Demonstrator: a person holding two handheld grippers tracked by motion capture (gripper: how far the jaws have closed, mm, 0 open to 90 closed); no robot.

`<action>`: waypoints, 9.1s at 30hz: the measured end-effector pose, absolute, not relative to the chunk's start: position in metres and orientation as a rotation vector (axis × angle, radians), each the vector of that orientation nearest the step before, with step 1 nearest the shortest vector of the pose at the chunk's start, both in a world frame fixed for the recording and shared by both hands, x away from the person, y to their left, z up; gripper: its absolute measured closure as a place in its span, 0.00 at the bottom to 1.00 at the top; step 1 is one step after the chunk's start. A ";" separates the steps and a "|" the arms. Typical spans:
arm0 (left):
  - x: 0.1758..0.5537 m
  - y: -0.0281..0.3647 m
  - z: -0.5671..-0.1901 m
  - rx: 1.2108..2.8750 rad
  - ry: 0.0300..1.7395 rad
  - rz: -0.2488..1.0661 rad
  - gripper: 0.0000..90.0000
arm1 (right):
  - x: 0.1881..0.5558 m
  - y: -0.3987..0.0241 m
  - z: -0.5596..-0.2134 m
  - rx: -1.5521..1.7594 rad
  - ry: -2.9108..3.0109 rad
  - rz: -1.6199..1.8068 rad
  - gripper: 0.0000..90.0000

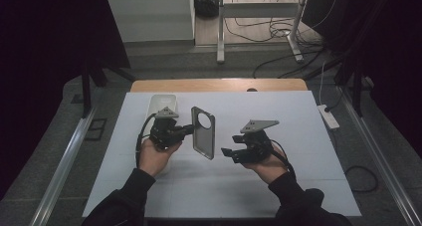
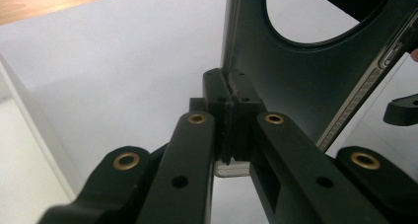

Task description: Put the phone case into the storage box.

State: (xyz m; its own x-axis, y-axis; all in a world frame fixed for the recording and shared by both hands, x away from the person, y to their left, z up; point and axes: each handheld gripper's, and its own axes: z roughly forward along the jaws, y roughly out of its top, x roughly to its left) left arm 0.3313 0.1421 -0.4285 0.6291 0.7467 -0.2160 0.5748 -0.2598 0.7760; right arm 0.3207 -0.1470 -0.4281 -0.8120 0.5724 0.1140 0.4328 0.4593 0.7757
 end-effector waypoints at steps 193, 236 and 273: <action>0.455 0.261 -0.439 1.797 1.527 0.472 0.99 | 0.260 -0.301 -0.457 1.269 2.363 1.058 0.00; 0.451 0.269 -0.448 1.806 1.493 0.417 0.61 | 0.261 -0.301 -0.458 1.269 2.367 1.051 0.00; 0.421 0.260 -0.444 1.841 1.325 0.344 0.07 | 0.261 -0.300 -0.458 1.264 2.377 1.044 0.00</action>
